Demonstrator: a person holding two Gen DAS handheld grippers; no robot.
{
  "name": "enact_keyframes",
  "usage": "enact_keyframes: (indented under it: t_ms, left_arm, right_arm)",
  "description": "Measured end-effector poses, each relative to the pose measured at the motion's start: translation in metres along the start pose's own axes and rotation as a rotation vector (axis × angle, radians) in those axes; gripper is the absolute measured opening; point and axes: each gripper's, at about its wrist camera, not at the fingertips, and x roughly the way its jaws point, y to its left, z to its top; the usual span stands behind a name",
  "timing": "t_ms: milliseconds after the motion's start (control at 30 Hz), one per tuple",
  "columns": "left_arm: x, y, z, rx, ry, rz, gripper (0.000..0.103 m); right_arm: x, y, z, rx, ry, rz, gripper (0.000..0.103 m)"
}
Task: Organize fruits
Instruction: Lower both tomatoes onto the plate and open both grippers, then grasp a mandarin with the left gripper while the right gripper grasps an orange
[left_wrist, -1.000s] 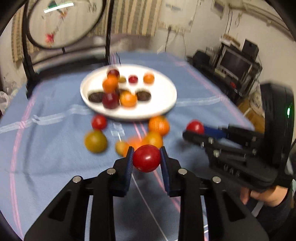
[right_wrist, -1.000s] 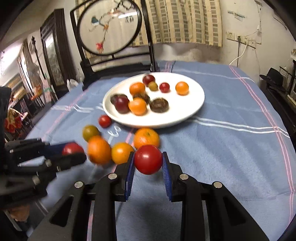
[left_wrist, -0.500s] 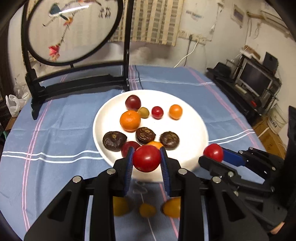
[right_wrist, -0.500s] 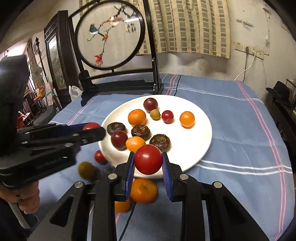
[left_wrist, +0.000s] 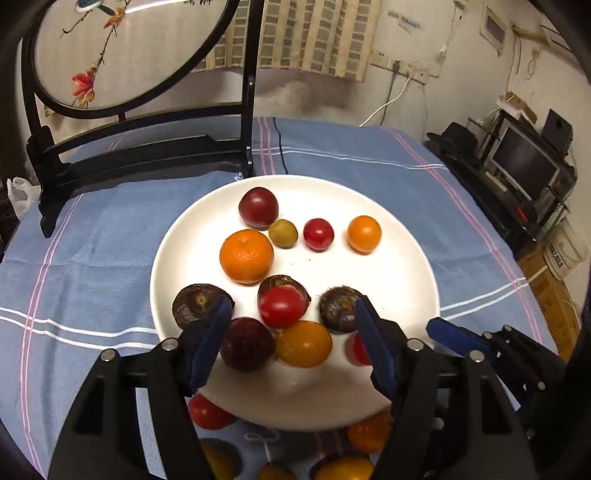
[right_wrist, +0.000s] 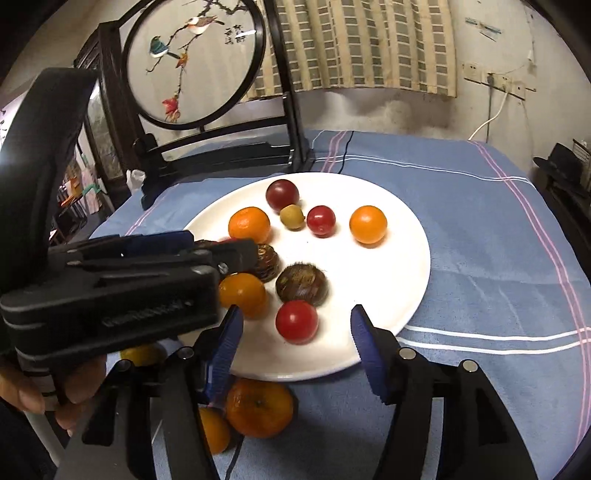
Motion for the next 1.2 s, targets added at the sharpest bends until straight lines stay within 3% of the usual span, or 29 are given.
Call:
enact_keyframes:
  t_ms: [333,700,1033,1200]
  left_arm:
    - [-0.056,0.017,-0.031,-0.022,-0.022,0.009,0.073]
    - [-0.114,0.015,-0.109,0.03,-0.018,0.001,0.076]
    - [-0.125,0.015,-0.176,0.022,0.061,-0.023,0.076]
    - [-0.12,0.016,-0.193,0.018,0.098,-0.038,0.076]
  right_arm:
    - [-0.036,0.0,-0.014,0.02,-0.017,0.008,0.062]
    - [-0.071,0.011,-0.068,0.033,0.038,0.001,0.062]
    - [-0.087,0.018,-0.092,0.03,0.056,-0.001,0.062]
    - [-0.086,0.024,-0.095,0.016,0.061,0.003,0.062]
